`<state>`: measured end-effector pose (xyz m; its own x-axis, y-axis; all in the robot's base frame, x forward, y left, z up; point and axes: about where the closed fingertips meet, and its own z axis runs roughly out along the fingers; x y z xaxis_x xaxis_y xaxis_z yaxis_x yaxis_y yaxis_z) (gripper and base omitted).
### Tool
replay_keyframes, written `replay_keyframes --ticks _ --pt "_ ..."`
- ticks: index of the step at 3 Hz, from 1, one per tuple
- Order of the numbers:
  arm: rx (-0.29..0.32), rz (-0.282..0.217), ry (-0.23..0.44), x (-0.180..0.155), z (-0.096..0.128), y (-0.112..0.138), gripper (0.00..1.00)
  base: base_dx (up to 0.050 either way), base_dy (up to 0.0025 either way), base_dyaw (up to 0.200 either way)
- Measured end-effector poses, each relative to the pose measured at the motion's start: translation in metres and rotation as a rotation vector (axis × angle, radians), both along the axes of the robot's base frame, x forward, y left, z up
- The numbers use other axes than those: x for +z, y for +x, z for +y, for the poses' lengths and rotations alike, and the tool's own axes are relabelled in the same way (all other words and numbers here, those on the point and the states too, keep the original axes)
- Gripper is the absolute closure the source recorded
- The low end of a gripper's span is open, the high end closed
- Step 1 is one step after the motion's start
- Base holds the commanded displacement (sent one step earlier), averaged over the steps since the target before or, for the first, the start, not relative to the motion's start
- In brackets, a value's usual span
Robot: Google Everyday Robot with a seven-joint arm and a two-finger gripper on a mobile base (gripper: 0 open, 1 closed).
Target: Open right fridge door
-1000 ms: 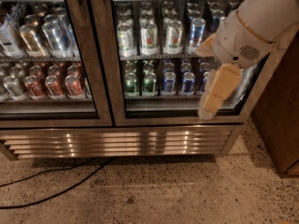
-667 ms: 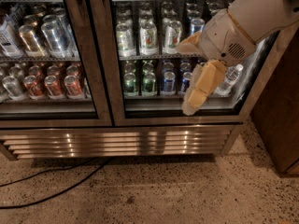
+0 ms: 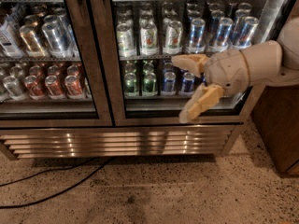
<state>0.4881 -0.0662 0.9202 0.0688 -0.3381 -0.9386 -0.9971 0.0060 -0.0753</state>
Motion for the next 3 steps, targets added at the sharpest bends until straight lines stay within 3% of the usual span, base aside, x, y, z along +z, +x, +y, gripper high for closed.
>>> replay_keyframes --ticks 1,2,3 --pt "-0.033 0.010 0.098 0.0164 -0.0171 -0.0073 0.00 0.000 0.00000 0.000" --pt "-0.033 0.011 0.098 0.0163 -0.0170 -0.0073 0.00 0.000 0.00000 0.000" --pt "-0.004 0.054 0.127 0.0112 -0.0120 -0.0040 0.00 0.000 0.00000 0.000"
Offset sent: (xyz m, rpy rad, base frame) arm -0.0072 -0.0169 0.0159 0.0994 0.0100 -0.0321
